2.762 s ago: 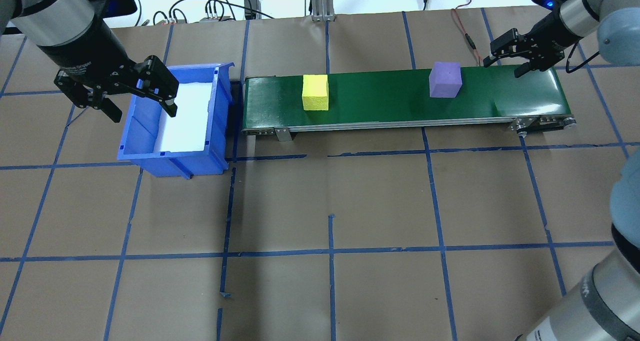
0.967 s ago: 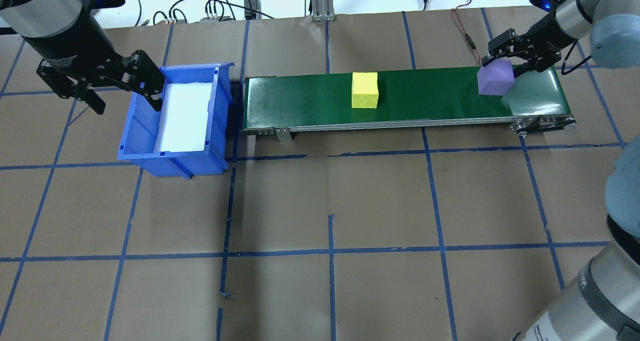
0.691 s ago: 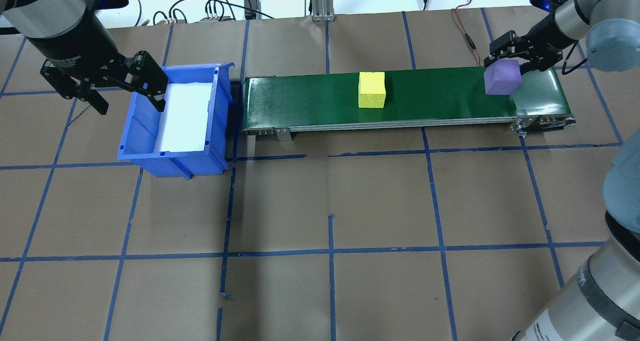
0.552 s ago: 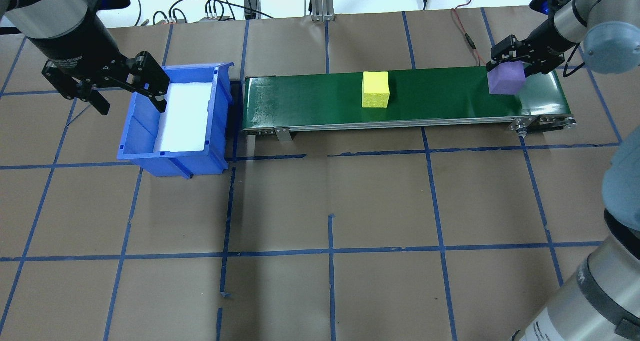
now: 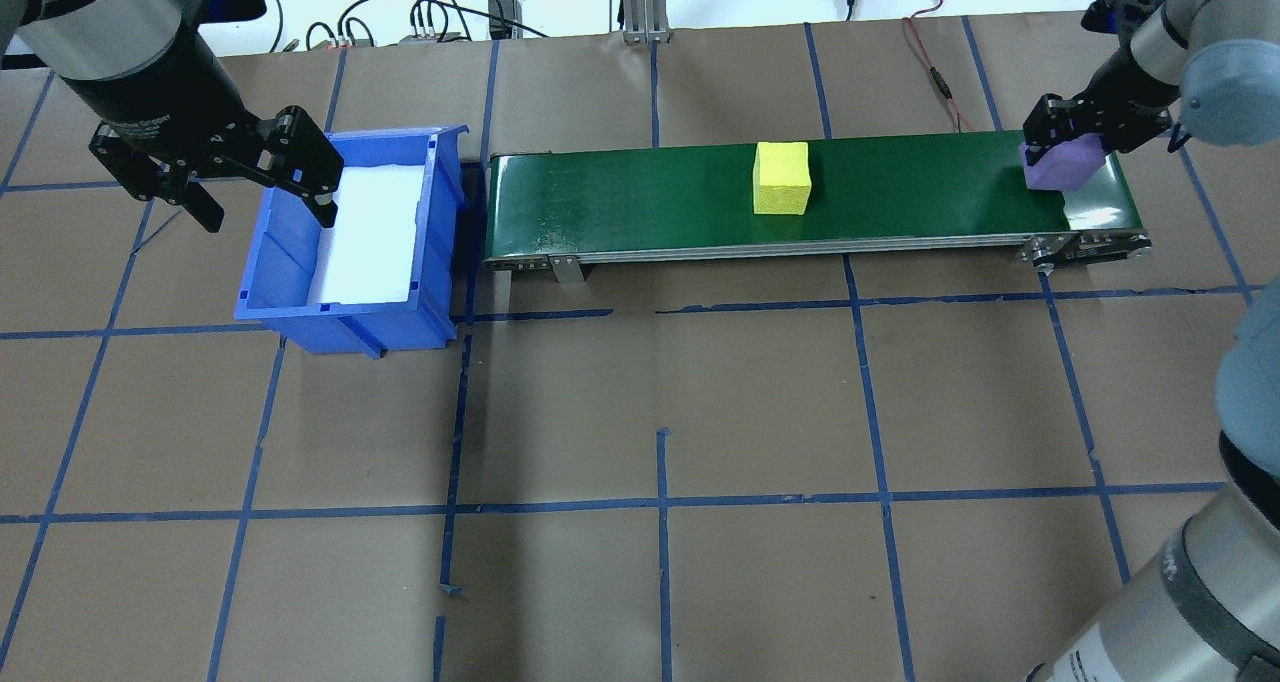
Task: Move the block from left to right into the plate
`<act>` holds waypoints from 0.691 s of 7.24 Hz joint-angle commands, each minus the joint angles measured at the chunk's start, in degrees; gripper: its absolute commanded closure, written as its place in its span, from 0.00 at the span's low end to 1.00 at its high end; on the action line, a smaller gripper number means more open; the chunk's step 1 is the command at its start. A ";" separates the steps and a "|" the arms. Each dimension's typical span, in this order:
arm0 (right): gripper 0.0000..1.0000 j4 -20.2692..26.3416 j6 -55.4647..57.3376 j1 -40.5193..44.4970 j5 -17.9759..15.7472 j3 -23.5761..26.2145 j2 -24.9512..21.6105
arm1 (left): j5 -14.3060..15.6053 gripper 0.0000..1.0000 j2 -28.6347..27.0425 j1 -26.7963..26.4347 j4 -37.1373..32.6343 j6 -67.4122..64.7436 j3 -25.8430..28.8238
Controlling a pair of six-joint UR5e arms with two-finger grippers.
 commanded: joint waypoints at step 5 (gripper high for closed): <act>0.75 1.64 -39.38 -33.76 -2.28 10.24 -6.41 | -0.13 0.00 0.03 0.13 0.00 0.42 0.03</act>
